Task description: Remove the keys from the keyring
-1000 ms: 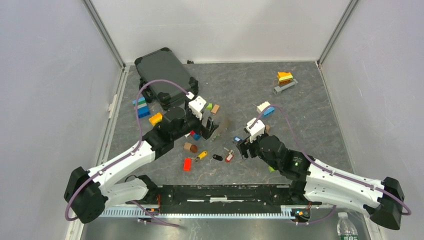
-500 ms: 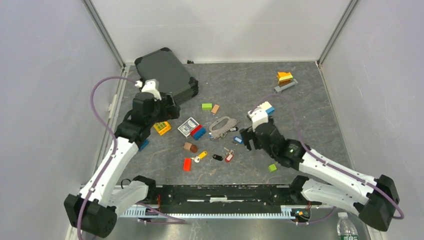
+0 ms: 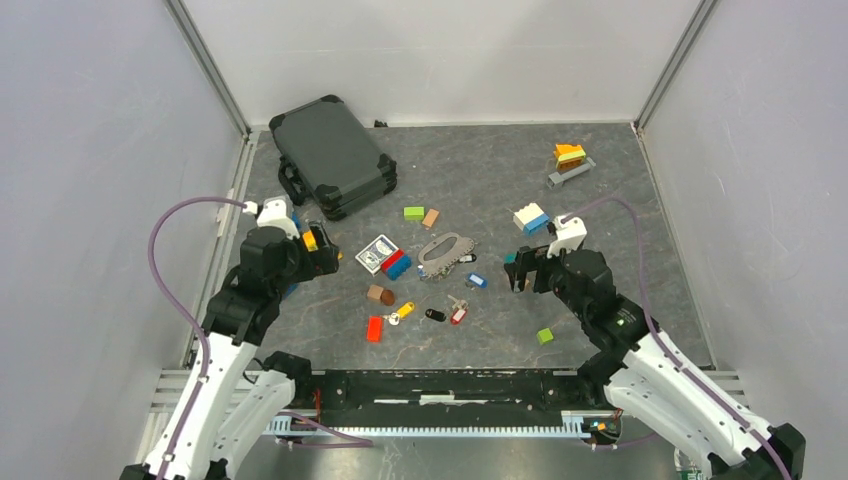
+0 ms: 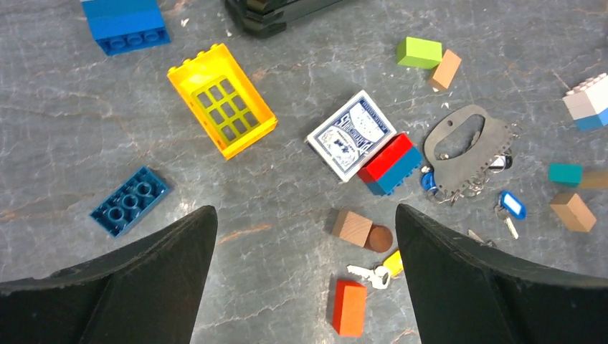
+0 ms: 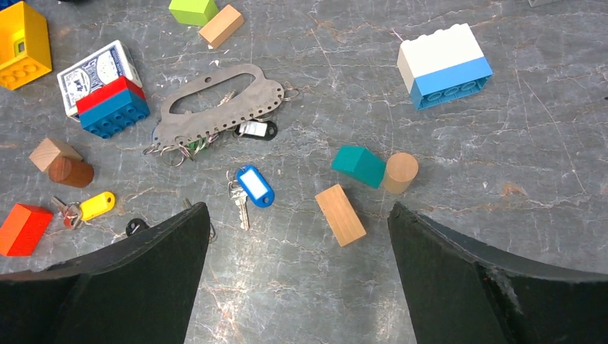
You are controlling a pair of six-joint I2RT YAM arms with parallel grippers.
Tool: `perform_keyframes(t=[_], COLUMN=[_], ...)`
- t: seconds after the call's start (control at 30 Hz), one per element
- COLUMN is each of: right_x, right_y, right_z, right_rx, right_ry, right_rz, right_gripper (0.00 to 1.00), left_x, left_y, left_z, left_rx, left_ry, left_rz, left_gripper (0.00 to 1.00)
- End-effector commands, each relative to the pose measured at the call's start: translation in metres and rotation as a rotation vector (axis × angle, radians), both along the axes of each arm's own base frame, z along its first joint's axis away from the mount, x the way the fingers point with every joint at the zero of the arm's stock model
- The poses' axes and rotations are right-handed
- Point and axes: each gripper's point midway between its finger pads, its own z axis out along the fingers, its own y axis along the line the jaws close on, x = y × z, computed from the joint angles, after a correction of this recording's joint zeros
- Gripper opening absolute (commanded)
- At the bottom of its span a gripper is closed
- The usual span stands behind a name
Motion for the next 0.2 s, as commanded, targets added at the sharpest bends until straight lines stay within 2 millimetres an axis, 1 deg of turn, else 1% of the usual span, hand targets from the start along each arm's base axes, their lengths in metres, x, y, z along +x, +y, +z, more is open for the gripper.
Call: perform_keyframes(t=[0.0,0.1,0.17], right_x=[0.004,0.005,0.005], right_y=[-0.003,-0.011,-0.018], right_z=[0.012,0.011,0.009], right_rx=[0.049,0.029,0.011], right_ry=[-0.058,-0.069,-0.066], right_rz=[-0.037,-0.069,-0.099], right_gripper=[0.98,0.98,0.98], left_x=[-0.006,-0.005,-0.006], left_y=[0.011,0.012,0.011], left_z=[0.003,0.001,0.012], left_rx=[0.026,0.029,0.011], left_ry=[-0.019,-0.015,-0.036], left_rz=[0.039,0.046,0.045], left_gripper=[1.00,1.00,1.00])
